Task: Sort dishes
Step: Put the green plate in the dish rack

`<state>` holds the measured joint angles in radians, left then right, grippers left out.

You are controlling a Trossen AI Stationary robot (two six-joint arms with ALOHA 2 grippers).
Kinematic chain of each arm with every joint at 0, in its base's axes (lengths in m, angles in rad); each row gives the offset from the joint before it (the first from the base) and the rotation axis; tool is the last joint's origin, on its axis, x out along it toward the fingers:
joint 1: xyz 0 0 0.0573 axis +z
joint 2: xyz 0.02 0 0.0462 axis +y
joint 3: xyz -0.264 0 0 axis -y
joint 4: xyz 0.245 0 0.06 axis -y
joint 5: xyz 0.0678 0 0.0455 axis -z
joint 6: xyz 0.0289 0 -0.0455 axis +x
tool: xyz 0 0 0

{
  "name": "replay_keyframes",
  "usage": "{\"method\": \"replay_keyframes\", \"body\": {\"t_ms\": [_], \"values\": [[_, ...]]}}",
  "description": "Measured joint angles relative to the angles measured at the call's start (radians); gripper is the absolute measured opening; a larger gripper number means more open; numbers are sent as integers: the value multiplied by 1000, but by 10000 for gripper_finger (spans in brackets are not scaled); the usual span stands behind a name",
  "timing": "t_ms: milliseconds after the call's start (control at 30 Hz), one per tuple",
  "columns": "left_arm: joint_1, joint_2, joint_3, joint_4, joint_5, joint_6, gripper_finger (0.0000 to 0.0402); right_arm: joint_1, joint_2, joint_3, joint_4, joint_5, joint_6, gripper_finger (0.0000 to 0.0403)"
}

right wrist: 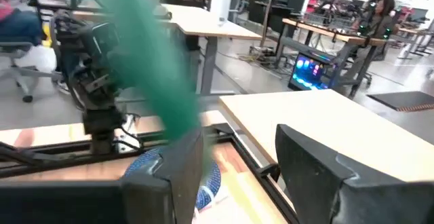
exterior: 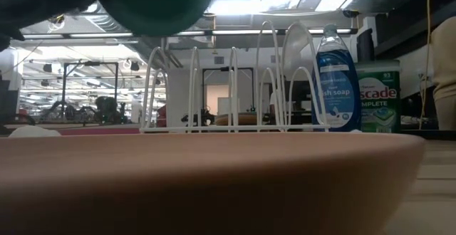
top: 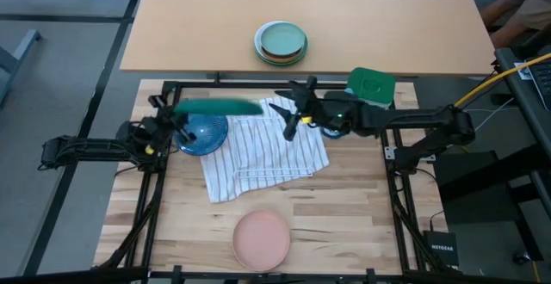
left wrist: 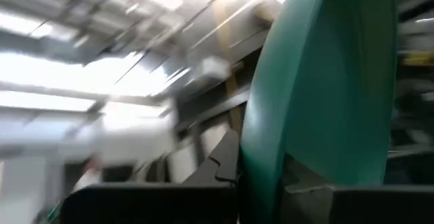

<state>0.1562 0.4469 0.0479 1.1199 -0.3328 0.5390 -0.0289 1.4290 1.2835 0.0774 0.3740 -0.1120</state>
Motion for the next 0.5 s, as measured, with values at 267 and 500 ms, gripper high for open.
{"method": "replay_keyframes", "body": {"t_ms": [267,500], "values": [[0,9,81,-81,411,135,7,3,-117,0,-145,0,2,186],[0,81,271,-300,599,234,7,3,-152,0,-231,-1,2,186]]}}
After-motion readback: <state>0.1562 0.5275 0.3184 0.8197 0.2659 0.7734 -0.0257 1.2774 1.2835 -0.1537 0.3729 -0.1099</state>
